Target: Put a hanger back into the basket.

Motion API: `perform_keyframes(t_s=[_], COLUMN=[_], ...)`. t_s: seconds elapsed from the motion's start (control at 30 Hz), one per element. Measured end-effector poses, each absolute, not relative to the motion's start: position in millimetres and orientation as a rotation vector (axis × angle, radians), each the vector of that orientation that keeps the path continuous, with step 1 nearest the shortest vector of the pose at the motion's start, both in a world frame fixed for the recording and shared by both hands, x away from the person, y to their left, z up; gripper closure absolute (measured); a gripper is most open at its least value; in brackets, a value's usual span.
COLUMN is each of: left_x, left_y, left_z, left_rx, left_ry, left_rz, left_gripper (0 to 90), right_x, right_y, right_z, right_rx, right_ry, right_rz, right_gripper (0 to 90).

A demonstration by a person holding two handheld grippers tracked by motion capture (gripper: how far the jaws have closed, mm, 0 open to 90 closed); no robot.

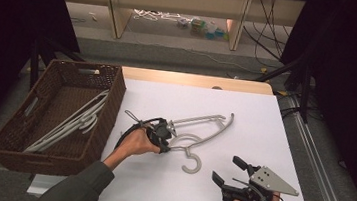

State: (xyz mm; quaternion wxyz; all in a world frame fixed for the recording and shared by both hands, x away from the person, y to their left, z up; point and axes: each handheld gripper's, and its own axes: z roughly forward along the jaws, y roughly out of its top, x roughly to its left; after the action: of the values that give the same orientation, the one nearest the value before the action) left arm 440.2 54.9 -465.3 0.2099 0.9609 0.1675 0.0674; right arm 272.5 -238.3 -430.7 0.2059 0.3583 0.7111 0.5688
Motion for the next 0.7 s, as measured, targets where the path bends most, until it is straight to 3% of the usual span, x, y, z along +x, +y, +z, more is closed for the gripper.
perform_keyframes(t_s=[0.2, 0.7], left_x=[442, 440], left_y=[58, 66], left_z=[-463, -447], left_rx=[2.658, 2.481], left_ry=[0.457, 0.538], left_rz=[0.205, 0.159], left_gripper=[80.6, 81.2], right_x=[272, 271], right_y=[-240, -241], right_z=[-430, -429], right_rx=[0.993, 0.994], right_ry=[1.976, 1.983], right_rz=[1.582, 1.573], right_gripper=[16.6, 16.6])
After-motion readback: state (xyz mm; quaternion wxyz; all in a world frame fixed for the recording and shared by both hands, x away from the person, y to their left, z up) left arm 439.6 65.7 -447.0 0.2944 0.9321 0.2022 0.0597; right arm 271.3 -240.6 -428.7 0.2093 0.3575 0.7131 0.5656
